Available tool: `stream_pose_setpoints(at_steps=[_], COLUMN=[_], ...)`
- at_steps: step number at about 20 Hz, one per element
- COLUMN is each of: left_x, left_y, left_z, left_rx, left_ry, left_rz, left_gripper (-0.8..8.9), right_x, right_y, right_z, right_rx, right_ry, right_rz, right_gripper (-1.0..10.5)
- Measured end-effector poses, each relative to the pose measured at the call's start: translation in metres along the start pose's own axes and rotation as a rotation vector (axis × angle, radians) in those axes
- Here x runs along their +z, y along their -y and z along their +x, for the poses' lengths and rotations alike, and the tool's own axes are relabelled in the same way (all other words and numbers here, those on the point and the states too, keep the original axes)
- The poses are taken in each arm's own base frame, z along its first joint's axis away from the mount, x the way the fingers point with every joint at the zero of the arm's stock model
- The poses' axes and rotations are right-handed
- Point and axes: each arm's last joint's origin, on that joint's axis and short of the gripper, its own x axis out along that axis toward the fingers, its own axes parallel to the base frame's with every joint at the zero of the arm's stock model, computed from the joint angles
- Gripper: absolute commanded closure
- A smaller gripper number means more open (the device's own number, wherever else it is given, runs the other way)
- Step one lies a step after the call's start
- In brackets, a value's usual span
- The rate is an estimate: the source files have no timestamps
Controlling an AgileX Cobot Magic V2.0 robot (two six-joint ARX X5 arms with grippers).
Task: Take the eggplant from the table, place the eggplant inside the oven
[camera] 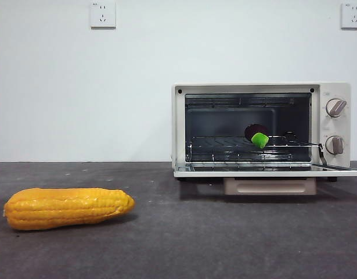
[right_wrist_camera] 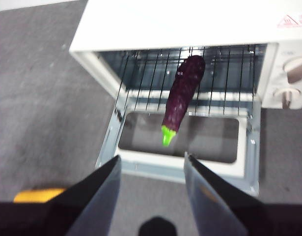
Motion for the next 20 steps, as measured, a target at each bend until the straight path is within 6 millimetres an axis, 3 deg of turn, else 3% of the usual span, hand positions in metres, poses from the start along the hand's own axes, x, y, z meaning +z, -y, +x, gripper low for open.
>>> stream_pose_setpoints(at_steps=[3, 5, 7, 12, 20], left_x=[0.001, 0.002, 0.003, 0.007, 0.011], left_y=[-0.005, -0.007, -0.008, -0.013, -0.022], left_z=[0.005, 0.007, 0.009, 0.012, 0.021], left_rx=[-0.001, 0.000, 0.000, 0.004, 0.006], left_ry=[-0.004, -0.002, 0.000, 0.020, 0.038], left_rz=[-0.004, -0.003, -0.007, -0.004, -0.022], left_gripper=[8.20, 8.20, 8.20, 8.19, 8.20], right_x=[-0.020, -0.029, -0.040, -0.059, -0.089], right_y=[-0.005, -0.007, -0.008, -0.011, -0.014], right_z=[-0.040, -0.056, -0.071, -0.100, -0.130], right_rx=[0.001, 0.002, 0.002, 0.006, 0.060], right_ry=[0.010, 0.019, 0.021, 0.054, 0.053], right_rz=[-0.027, -0.038, -0.049, -0.074, -0.082], right_gripper=[7.3, 7.4, 8.3, 9.6, 9.6])
